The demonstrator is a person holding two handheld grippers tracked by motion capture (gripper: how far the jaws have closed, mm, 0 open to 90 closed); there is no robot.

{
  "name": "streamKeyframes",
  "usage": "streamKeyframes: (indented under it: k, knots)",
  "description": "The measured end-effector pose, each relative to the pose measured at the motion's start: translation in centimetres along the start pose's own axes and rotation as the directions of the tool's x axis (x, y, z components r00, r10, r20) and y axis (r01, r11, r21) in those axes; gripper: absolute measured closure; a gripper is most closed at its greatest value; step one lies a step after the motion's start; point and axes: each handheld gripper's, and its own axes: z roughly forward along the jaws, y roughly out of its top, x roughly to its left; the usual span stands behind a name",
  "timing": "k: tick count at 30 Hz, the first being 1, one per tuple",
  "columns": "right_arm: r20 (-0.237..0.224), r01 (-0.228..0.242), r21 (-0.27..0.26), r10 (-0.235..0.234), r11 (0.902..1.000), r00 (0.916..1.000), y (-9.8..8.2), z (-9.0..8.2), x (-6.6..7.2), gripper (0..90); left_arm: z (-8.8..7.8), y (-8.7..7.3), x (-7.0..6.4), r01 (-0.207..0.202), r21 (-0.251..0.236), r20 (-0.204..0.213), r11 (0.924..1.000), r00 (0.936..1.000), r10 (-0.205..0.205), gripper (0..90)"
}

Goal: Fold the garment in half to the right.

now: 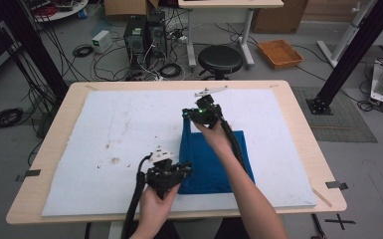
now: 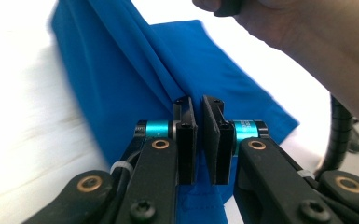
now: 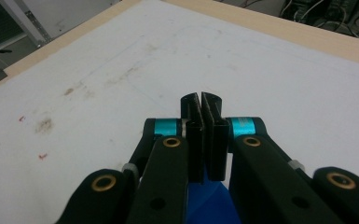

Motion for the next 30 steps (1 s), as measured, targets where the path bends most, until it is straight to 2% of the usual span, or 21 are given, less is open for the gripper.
streamKeyframes:
  k: [5, 10, 14, 18, 20, 22, 25, 27, 29, 30]
  knots:
    - [0.017, -0.010, 0.001, 0.010, 1.0000, 0.9998, -1.3, -2.8, -2.8, 88.7, 3.3, 0.6, -2.0, -0.014, 0.027, 0.054, 0.9995, 0.9985, 0.013, 83.9]
    - [0.060, -0.032, -0.002, 0.032, 0.9995, 0.9977, -2.8, -5.5, -5.6, 88.7, 6.4, 1.1, -3.8, -0.031, 0.056, 0.086, 0.9979, 0.9959, 0.026, 84.0]
    - [0.088, -0.039, 0.002, 0.039, 0.9992, 0.9954, -4.2, -6.8, -7.3, 88.7, 8.6, 1.1, -4.8, -0.018, 0.080, 0.111, 0.9967, 0.9938, 0.009, 84.0]
    - [0.121, -0.046, 0.029, 0.042, 0.9985, 0.9917, -5.3, -7.2, -8.6, 88.7, 10.5, 0.8, -5.6, 0.000, 0.097, 0.120, 0.9953, 0.9927, -0.012, 84.1]
    - [0.153, -0.021, 0.046, 0.013, 0.9987, 0.9882, -5.7, -7.3, -8.9, 88.8, 11.2, 0.8, -5.8, 0.005, 0.100, 0.123, 0.9950, 0.9922, -0.018, 84.1]
    - [0.171, -0.016, 0.054, 0.007, 0.9984, 0.9852, -6.1, -7.3, -9.1, 88.9, 11.9, 0.7, -6.0, 0.011, 0.105, 0.121, 0.9944, 0.9924, -0.023, 84.1]
    - [0.206, -0.018, 0.082, 0.001, 0.9965, 0.9786, -6.6, -7.3, -9.7, 88.8, 12.6, 0.6, -6.2, 0.001, 0.110, 0.121, 0.9939, 0.9926, -0.014, 84.1]
    - [0.224, -0.019, 0.087, -0.001, 0.9961, 0.9745, -6.9, -7.3, -10.0, 88.8, 12.9, 0.6, -6.3, -0.011, 0.099, 0.140, 0.9950, 0.9902, -0.003, 83.9]
    - [0.245, -0.028, 0.091, 0.005, 0.9955, 0.9694, -7.2, -7.4, -10.2, 88.6, 13.1, 0.5, -6.5, -0.017, 0.070, 0.159, 0.9974, 0.9873, 0.006, 79.6]
    - [0.256, -0.031, 0.090, 0.007, 0.9954, 0.9666, -7.4, -7.5, -10.3, 87.9, 13.2, 0.6, -6.5, -0.015, 0.060, 0.185, 0.9981, 0.9828, 0.004, 71.1]
